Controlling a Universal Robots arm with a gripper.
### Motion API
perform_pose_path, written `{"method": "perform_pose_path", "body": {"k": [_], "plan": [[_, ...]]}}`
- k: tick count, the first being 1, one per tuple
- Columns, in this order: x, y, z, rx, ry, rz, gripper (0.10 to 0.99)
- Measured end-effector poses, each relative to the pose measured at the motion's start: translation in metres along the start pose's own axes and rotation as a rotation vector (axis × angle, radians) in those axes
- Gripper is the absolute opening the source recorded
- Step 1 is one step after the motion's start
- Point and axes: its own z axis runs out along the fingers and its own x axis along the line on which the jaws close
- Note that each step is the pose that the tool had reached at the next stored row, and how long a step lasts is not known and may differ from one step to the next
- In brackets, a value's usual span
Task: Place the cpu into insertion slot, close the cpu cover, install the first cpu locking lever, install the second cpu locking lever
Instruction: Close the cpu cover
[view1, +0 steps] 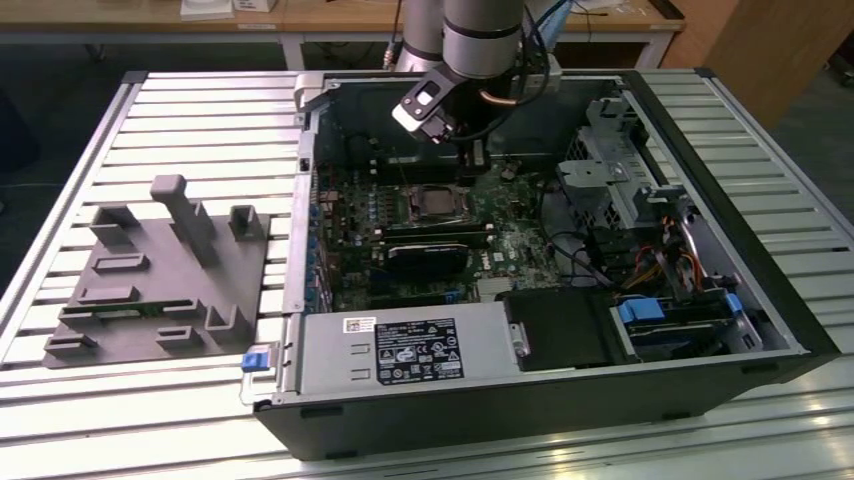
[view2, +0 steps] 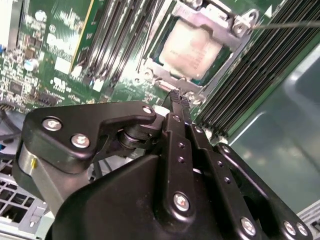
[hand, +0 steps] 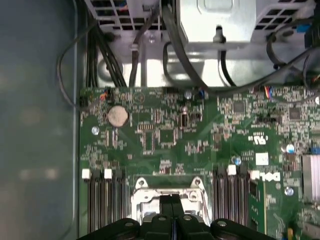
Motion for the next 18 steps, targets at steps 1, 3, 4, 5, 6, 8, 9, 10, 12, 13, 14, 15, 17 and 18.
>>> {"method": "perform_pose_path", "body": {"k": [1, 3, 4, 5, 6, 8, 9, 10, 12, 13, 14, 15, 17, 18], "plan": [[-0.0001, -0.0022, -0.0001, 0.0, -0.0001, 0.0, 0.106], [-0.0002, -0.0068, -0.0001, 0.0, 0.0002, 0.0, 0.106], [-0.0003, -0.0092, 0.0, 0.0, 0.0001, 0.0, 0.106], [-0.0004, -0.0112, 0.0001, 0.0, 0.0, 0.0, 0.106], [-0.0005, -0.0128, 0.0004, 0.0, 0.0, 0.0, 0.106], [-0.0005, -0.0156, 0.0014, 0.0, 0.0, 0.0, 0.106], [-0.0006, -0.0174, 0.002, 0.0, 0.0, 0.0, 0.106], [-0.0007, -0.0191, 0.0028, 0.0, -0.0001, 0.0, 0.106], [-0.0008, -0.0227, 0.0047, 0.0, 0.0, 0.0, 0.106], [-0.0008, -0.0245, 0.0058, 0.0, 0.0, 0.0, 0.106], [-0.0009, -0.026, 0.007, 0.0, -0.0001, 0.0, 0.106], [-0.001, -0.0275, 0.008, 0.0, -0.0001, 0.0, 0.106], [-0.001, -0.0302, 0.01, 0.0, 0.0, 0.0, 0.106], [-0.0011, -0.0315, 0.0109, 0.0, 0.0, 0.0, 0.106]]}}
